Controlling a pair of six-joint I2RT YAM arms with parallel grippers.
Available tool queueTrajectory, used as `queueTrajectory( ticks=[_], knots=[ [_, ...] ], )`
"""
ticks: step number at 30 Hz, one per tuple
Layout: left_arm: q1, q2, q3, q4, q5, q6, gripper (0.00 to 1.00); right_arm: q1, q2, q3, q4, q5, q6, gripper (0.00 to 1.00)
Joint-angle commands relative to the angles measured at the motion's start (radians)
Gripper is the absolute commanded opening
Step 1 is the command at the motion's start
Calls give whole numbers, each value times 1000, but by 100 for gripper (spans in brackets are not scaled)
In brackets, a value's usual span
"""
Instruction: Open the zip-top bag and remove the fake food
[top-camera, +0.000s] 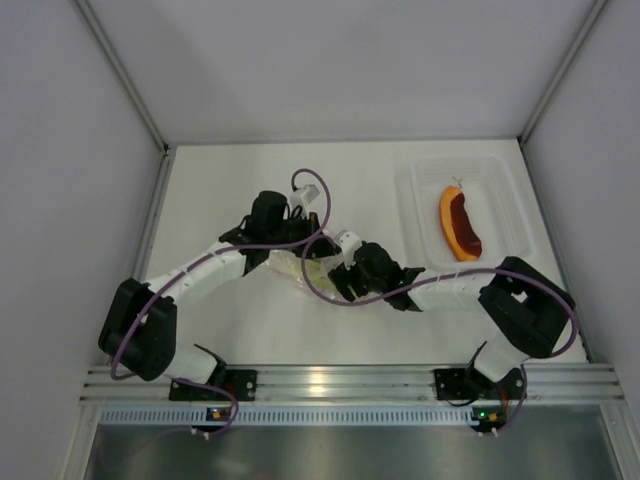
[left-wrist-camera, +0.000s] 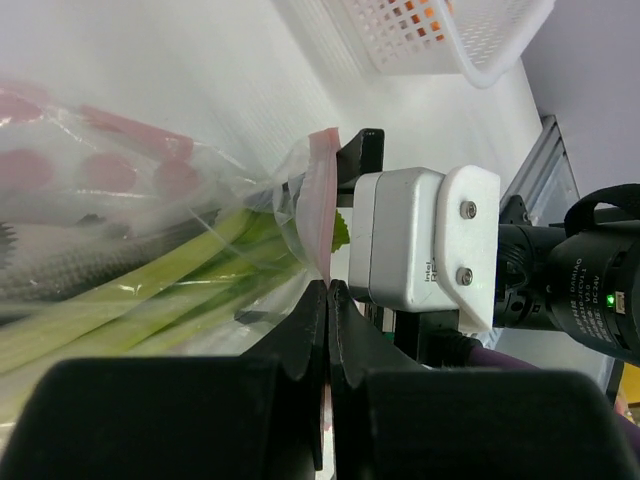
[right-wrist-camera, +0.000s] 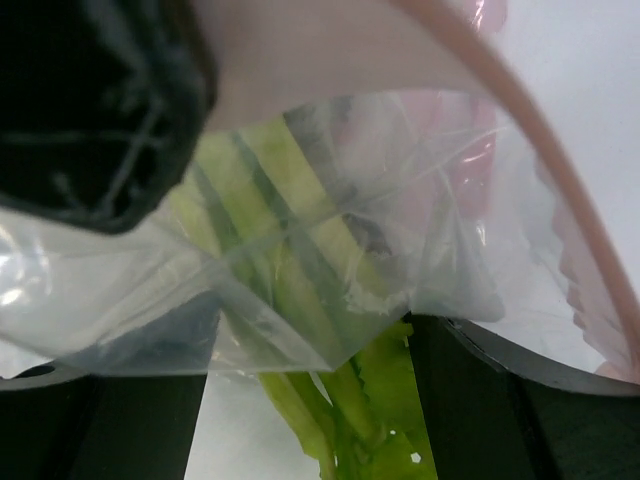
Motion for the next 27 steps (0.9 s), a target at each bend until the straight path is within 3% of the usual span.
queueTrajectory(
  ticks=[1, 6, 8, 9, 10, 11, 15, 16, 27],
  knots=[
    [-1, -41, -3, 56, -10, 8, 0, 1, 82, 35, -49, -43, -73, 76],
    [-1, -34, -3, 56, -36, -9, 0, 46, 139, 55, -1, -54, -65, 72],
    [-1, -30, -7, 56, -36, -12, 0, 58, 161, 69, 5, -31, -65, 67],
    [1, -31, -9, 56, -37, -13, 0, 64, 168, 75, 3, -28, -67, 60],
    [-1, -31, -10, 56, -42, -13, 0, 67, 176, 81, 6, -11, -61, 38],
    [-1, -31, -12, 56, -42, -13, 0, 70, 173, 81, 12, -4, -52, 29],
    [-1, -36, -13, 56, -57, -10, 0, 84, 126, 58, 58, -2, -35, 11],
    [-1, -34, -13, 56, -68, -10, 0, 84, 104, 53, 60, 0, -35, 3],
    [-2, -51, -36, 51, -134, -4, 0, 108, -69, 142, -89, 44, -4, 0]
  ],
)
